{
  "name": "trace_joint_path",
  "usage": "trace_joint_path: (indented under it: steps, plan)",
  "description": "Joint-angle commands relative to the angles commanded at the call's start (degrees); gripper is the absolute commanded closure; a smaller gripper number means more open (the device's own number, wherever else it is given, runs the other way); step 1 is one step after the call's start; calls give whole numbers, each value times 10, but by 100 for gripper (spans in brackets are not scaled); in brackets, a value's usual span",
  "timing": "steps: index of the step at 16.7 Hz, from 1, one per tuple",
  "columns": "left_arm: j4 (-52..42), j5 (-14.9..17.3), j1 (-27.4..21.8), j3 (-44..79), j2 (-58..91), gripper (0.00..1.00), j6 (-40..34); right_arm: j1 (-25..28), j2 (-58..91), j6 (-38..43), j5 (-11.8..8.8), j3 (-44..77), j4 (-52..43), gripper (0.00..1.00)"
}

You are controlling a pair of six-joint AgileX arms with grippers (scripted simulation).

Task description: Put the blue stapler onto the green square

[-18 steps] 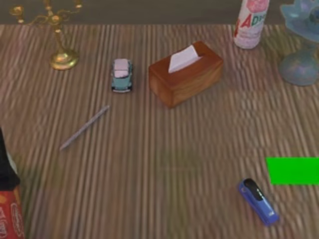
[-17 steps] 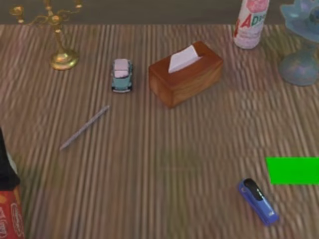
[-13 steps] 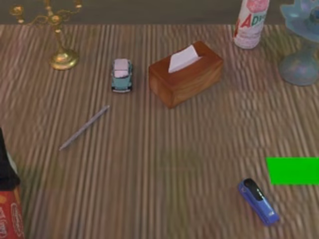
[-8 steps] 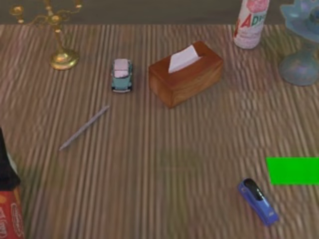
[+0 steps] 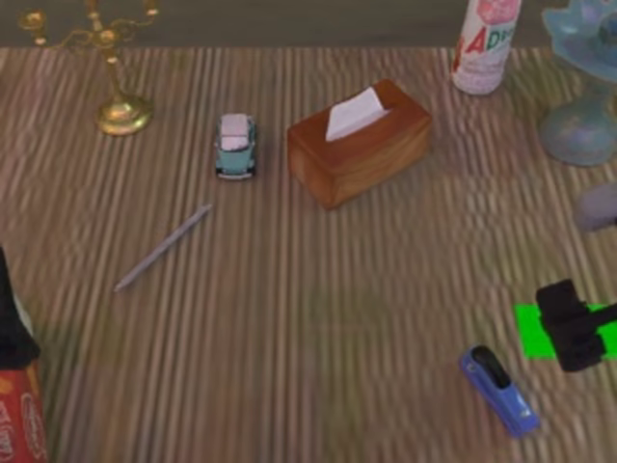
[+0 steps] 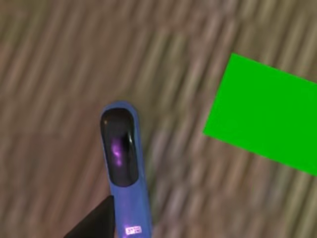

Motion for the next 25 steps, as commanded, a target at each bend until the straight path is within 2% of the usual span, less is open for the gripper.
trace_joint_path:
  steps: [7,14,18,25]
  plan:
    - [0,0,0,0,0,0,0,90,252,7,-1,179,-161,0]
    - [0,0,0,0,0,0,0,106,296,8,-1,213,-188,0]
    - [0,0,0,0,0,0,0,105,306,7,-1,197,-165,0]
    - [0,0,0,0,0,0,0,108,388,11,-1,102,19,0]
